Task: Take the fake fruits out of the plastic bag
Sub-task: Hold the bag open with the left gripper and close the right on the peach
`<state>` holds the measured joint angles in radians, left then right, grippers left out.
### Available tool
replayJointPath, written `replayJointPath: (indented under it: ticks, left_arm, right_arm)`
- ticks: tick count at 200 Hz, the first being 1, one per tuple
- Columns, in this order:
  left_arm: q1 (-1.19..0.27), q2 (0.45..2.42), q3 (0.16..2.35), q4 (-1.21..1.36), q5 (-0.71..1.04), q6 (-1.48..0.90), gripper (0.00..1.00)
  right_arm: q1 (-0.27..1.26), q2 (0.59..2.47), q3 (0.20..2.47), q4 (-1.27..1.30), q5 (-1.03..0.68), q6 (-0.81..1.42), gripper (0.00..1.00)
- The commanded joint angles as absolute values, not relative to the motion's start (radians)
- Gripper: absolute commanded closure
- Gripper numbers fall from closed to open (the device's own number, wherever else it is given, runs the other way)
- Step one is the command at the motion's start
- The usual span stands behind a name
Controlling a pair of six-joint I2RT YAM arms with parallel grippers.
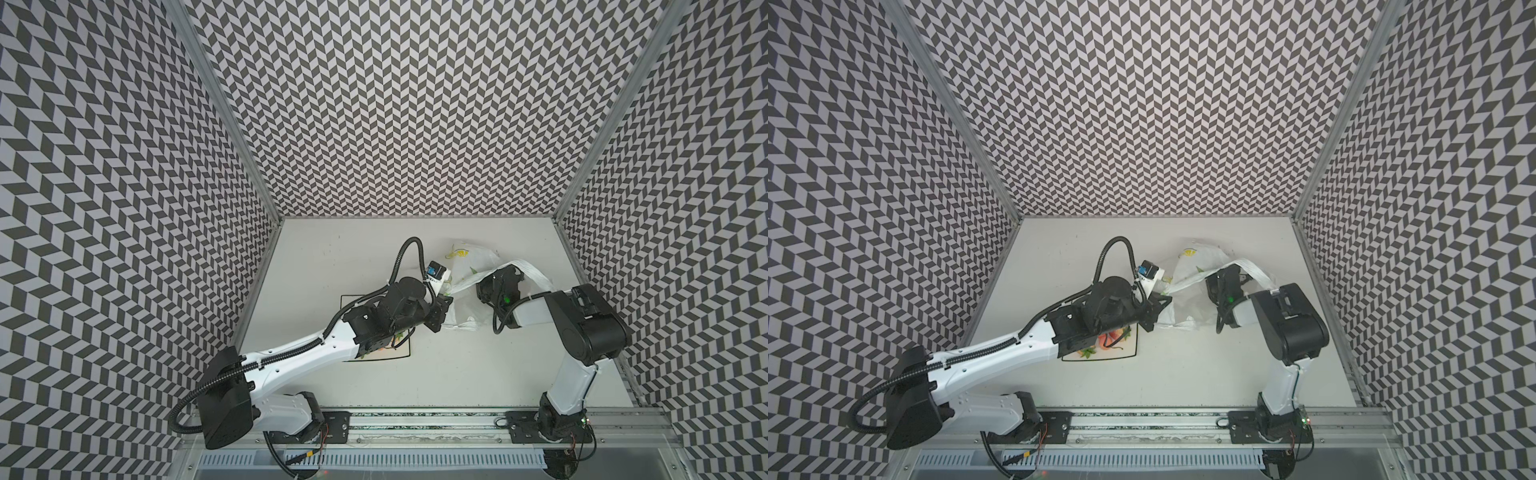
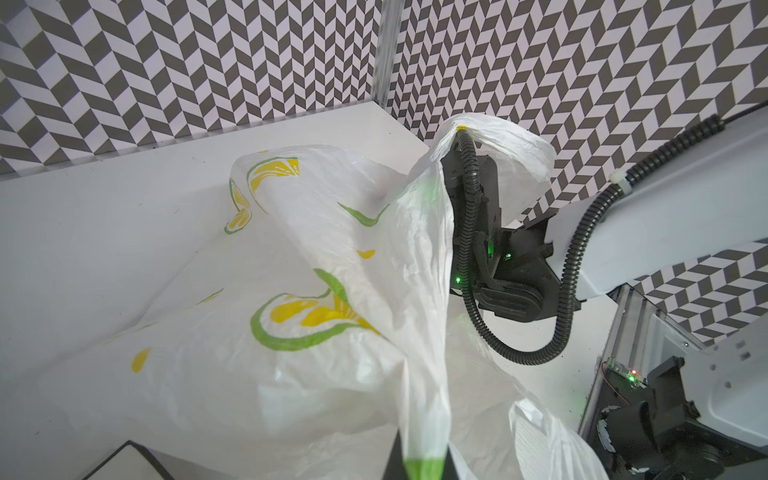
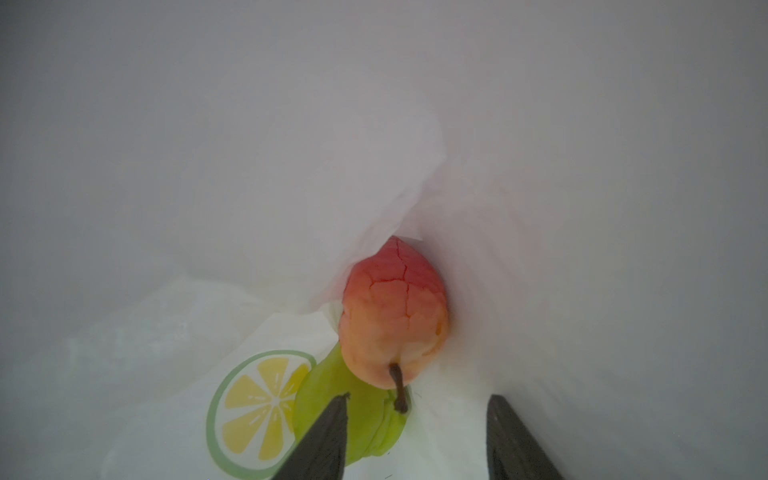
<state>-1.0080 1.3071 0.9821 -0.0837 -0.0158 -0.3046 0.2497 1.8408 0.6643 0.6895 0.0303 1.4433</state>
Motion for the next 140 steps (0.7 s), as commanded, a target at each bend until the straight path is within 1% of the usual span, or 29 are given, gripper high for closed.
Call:
replayJointPath:
  ticks: [1, 22, 56, 85, 114, 140]
  left_arm:
    - [-1.018, 1.279, 0.97, -0.093, -0.04, -0.275, 1.0]
    - [-1.021, 1.276, 0.965, -0.098, -0.046, -0.265, 1.0]
    - [-1.023, 1.274, 0.951, -0.095, -0.062, -0.256, 1.0]
    - [-1.023, 1.271, 0.94, -0.091, -0.074, -0.255, 1.0]
    - [-1.025, 1.271, 0.939, -0.08, -0.088, -0.256, 1.0]
    - [-1.023, 1.272, 0.939, -0.069, -0.1, -0.256, 1.0]
  right_arm:
    - [0.233, 1.869, 0.685, 0.748, 0.06, 1.442, 0.53]
    - [0.223, 1.875, 0.69, 0.766, 0.07, 1.422, 0.6]
    - [0.211, 1.872, 0.683, 0.798, 0.074, 1.387, 0.76]
    - [0.193, 1.863, 0.652, 0.848, 0.057, 1.374, 0.87]
    - [0.185, 1.841, 0.614, 0.905, 0.018, 1.366, 0.95]
    - [0.181, 1.823, 0.577, 0.962, -0.021, 1.365, 0.98]
